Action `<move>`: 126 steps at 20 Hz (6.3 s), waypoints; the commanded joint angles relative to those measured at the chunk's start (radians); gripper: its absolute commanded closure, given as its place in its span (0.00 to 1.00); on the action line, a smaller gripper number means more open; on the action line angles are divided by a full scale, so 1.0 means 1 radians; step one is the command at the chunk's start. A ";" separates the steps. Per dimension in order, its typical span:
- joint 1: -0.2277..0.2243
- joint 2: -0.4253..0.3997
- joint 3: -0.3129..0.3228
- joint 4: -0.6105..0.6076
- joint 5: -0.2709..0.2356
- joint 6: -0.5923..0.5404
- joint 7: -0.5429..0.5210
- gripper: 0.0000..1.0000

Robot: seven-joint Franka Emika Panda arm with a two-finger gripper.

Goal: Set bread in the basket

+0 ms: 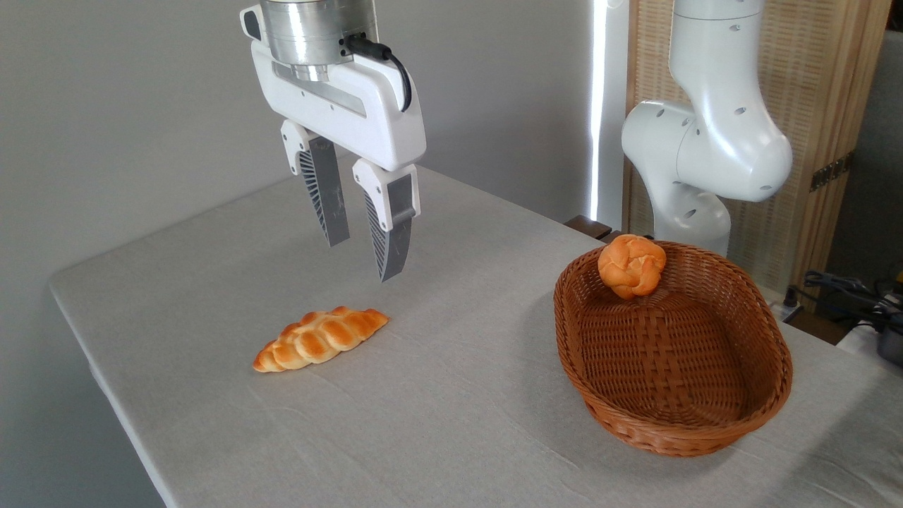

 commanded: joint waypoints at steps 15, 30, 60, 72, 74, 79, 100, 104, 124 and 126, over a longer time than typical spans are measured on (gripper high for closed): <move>-0.012 -0.050 -0.259 -0.379 -0.015 0.449 -0.111 0.00; -0.035 0.080 -0.335 -0.483 0.096 0.701 -0.157 0.37; 0.023 -0.027 -0.282 -0.382 0.092 0.493 -0.132 0.83; 0.028 -0.568 0.013 -0.659 0.075 -0.095 0.416 0.79; 0.030 -0.607 0.045 -0.721 0.112 -0.108 0.415 0.79; 0.031 -0.606 0.194 -0.744 0.176 -0.098 0.410 0.77; 0.024 -0.523 0.223 -0.755 0.265 -0.083 0.409 0.00; 0.024 -0.523 0.223 -0.753 0.265 -0.082 0.409 0.00; 0.022 -0.032 -0.042 -0.038 -0.063 0.039 0.019 0.00; 0.024 -0.021 -0.071 -0.040 -0.023 0.050 0.002 0.00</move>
